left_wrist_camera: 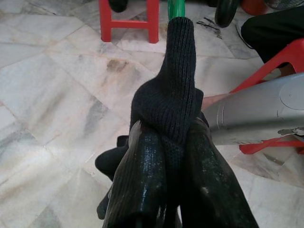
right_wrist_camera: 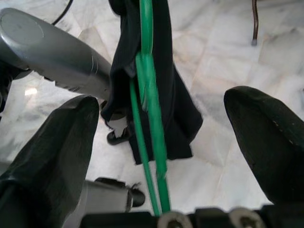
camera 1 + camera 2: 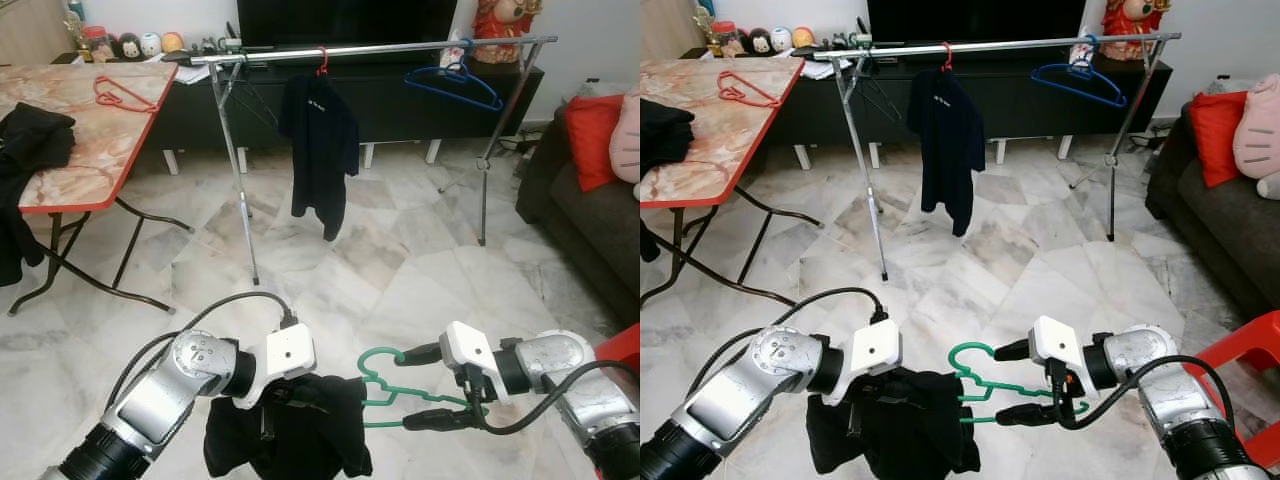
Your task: Hang hanger
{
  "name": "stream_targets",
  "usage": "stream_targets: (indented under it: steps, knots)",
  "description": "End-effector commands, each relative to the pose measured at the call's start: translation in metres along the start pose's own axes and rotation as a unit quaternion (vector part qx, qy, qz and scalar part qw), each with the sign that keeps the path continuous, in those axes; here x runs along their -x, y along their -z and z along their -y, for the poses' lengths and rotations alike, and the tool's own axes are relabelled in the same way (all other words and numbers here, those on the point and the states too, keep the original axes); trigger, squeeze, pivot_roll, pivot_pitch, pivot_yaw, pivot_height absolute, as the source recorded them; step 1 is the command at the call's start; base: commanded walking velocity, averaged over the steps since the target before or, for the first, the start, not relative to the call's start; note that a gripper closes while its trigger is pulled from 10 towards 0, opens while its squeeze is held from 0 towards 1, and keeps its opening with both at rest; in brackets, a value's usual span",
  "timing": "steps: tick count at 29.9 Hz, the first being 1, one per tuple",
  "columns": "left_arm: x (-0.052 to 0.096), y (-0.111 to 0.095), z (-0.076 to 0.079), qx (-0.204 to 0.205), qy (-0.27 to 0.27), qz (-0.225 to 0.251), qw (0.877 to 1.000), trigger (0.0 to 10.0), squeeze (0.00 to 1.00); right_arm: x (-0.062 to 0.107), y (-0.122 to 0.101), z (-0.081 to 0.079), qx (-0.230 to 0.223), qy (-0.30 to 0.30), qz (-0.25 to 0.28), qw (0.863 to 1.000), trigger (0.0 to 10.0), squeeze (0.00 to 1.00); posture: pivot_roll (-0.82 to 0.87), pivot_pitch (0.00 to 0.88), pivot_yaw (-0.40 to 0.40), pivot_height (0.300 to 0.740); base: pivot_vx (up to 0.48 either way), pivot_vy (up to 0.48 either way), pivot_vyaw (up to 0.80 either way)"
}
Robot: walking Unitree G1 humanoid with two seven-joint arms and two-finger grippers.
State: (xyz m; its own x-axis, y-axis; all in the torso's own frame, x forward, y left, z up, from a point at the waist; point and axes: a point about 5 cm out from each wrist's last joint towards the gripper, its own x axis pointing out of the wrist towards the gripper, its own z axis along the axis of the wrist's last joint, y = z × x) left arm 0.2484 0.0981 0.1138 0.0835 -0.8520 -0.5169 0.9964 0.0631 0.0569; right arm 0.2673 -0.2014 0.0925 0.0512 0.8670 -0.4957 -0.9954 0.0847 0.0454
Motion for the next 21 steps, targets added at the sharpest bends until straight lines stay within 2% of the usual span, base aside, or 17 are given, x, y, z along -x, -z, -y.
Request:
stream_targets:
  steps: [1,12,21]
  knots:
    - [0.000,-0.010,-0.001,-0.024,0.006,0.002,1.000,10.0,0.00,-0.001,-0.006,0.003,0.029,-0.005,0.006,1.000,10.0,0.00,-0.04,0.000,-0.055,0.740,0.000,0.000,0.00]
    - [-0.002,-0.012,-0.001,-0.027,0.010,0.004,1.000,10.0,0.00,-0.008,-0.008,0.007,0.093,-0.007,-0.007,0.996,10.0,0.00,-0.03,0.000,-0.061,0.740,0.000,0.000,0.00]
    - [-0.002,-0.016,-0.002,-0.030,0.009,0.007,0.999,10.0,0.00,-0.013,-0.005,0.006,0.089,-0.024,-0.013,0.996,10.0,0.00,-0.03,0.000,-0.070,0.740,0.000,0.000,0.00]
